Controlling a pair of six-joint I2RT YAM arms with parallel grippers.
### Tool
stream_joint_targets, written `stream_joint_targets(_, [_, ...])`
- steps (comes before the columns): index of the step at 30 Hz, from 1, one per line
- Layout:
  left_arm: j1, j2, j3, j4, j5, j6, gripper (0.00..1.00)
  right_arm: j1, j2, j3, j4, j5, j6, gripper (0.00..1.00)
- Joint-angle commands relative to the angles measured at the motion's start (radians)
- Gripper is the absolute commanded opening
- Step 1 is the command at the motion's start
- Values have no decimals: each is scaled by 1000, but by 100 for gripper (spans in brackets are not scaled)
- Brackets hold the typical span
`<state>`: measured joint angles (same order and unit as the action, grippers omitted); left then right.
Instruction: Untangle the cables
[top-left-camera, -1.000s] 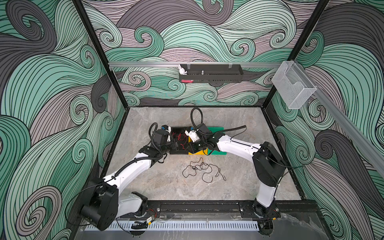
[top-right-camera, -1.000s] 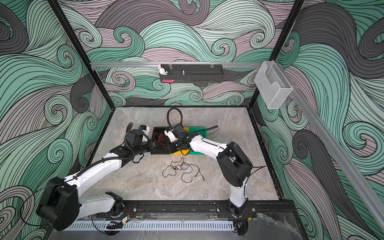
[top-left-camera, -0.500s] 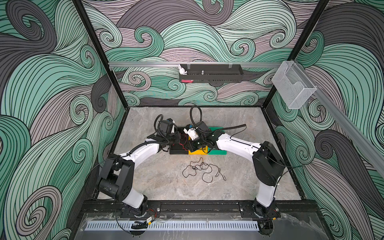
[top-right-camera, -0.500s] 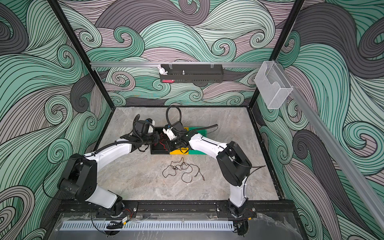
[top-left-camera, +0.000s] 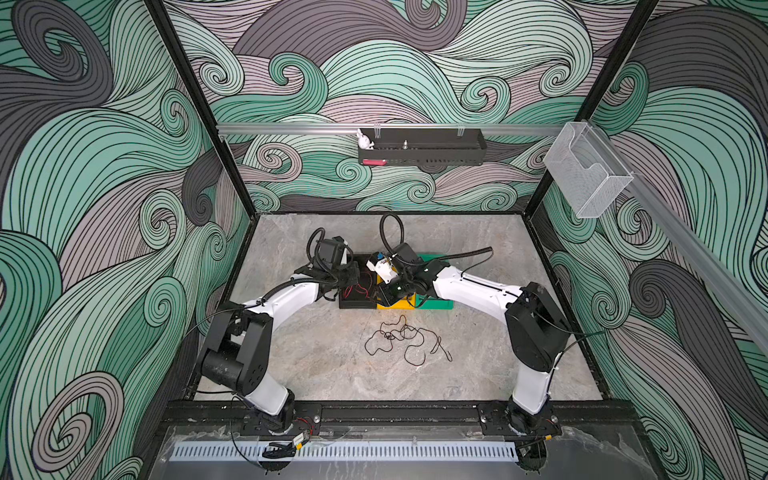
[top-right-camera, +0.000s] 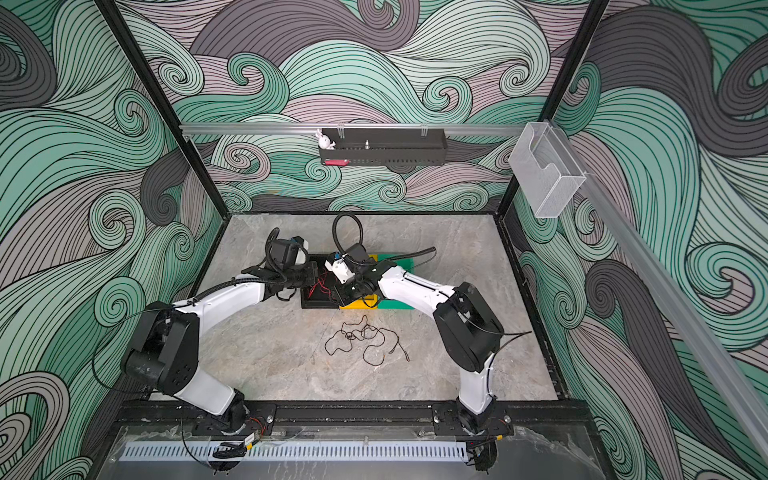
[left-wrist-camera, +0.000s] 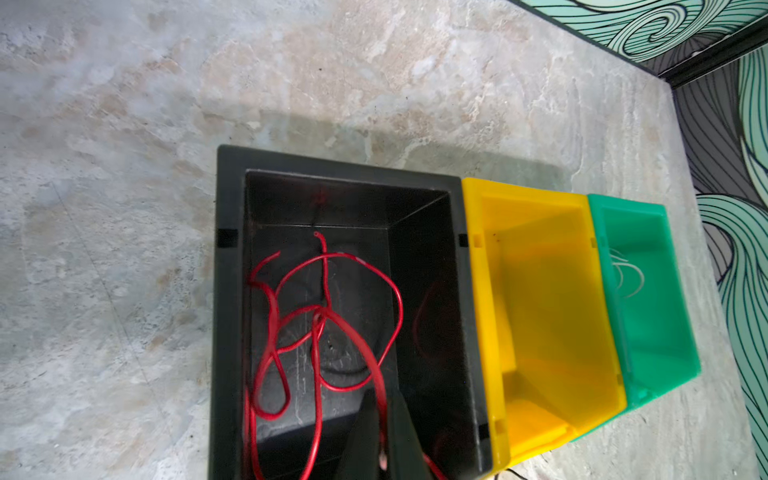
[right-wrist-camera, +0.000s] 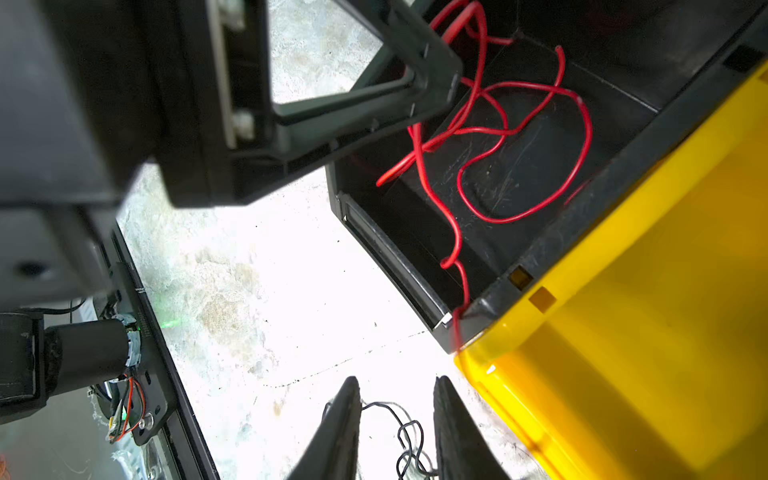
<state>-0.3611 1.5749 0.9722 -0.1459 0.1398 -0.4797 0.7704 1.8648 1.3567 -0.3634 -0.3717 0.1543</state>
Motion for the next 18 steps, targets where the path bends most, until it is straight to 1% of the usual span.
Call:
stream_joint_targets(1, [4,10,37,-9,-6,8,5,-3,-6,-11,-19,-14,-29,31])
stream_joint_targets(3, [5,11,37,-10,-5,13,5,-3,-6,-13,-27,7,-44,33])
stream_joint_targets(8, [8,16,39,-12,-4,22,4,-4,-31,-27,-44,122,-94,37])
stream_joint_targets(14, [9,35,44,-20,-28,25,3,-25,-68,-50,-20,110,-87,41])
stream_joint_targets(18, [10,45,42,-23,-36,31,2,-37,-72,-65,-6,108,-111,44])
